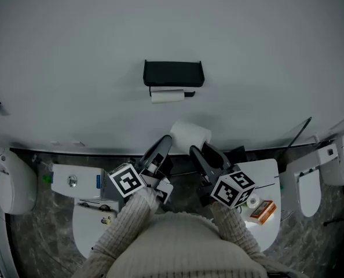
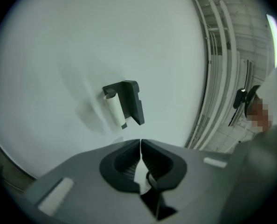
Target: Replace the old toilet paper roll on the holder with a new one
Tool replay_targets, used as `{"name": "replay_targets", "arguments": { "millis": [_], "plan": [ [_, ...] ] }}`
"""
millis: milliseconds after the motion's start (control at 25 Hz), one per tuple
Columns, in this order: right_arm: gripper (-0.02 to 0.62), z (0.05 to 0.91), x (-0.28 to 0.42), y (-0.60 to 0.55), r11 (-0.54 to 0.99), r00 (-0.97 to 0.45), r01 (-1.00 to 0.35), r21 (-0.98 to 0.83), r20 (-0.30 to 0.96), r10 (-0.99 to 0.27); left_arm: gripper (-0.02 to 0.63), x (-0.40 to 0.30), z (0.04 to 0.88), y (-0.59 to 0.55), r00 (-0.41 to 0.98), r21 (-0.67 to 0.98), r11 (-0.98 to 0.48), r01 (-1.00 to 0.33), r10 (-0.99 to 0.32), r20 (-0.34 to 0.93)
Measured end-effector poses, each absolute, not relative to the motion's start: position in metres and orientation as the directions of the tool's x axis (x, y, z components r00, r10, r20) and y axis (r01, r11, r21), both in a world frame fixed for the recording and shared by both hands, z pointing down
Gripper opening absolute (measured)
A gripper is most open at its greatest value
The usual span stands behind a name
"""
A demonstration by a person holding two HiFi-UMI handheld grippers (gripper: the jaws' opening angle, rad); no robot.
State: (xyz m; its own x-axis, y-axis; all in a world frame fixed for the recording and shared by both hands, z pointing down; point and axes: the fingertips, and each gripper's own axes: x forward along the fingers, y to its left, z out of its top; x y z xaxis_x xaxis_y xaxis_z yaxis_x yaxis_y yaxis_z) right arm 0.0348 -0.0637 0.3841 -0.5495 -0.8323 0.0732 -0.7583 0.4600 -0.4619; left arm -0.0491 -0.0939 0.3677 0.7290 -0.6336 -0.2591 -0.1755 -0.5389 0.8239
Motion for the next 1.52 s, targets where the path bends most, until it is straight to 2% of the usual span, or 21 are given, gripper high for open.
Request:
{"name": "replay_targets", "arguments": {
  "millis": [560, 1000, 1360, 1520],
  "plan": [
    [0.138, 0.399, 0.037, -0.113, 0.455, -0.571, -0.751, -0.479, 0.126, -0.811, -0.003, -0.043, 0.371, -0.155, 0.703, 0.879, -0.471, -0.076, -0.651, -0.289],
    [0.138, 0.403, 0.042, -0.133, 0.465, -0.596, -0.735, -0.493, 0.143, -0.790, 0.005, -0.041, 0.368, -0.185, 0.660, 0.884, -0.462, -0.069, -0.686, -0.307],
    [0.138, 0.411, 0.048, -0.142, 0.460, -0.605, -0.728, -0.508, 0.162, -0.779, 0.194, -0.036, 0.375, -0.205, 0.631, 0.894, -0.439, -0.084, -0.719, -0.293],
    [0.138, 0.416, 0.049, -0.144, 0.459, -0.611, -0.725, -0.512, 0.173, -0.773, 0.234, -0.040, 0.373, -0.214, 0.603, 0.892, -0.440, -0.105, -0.741, -0.295]
  ]
}}
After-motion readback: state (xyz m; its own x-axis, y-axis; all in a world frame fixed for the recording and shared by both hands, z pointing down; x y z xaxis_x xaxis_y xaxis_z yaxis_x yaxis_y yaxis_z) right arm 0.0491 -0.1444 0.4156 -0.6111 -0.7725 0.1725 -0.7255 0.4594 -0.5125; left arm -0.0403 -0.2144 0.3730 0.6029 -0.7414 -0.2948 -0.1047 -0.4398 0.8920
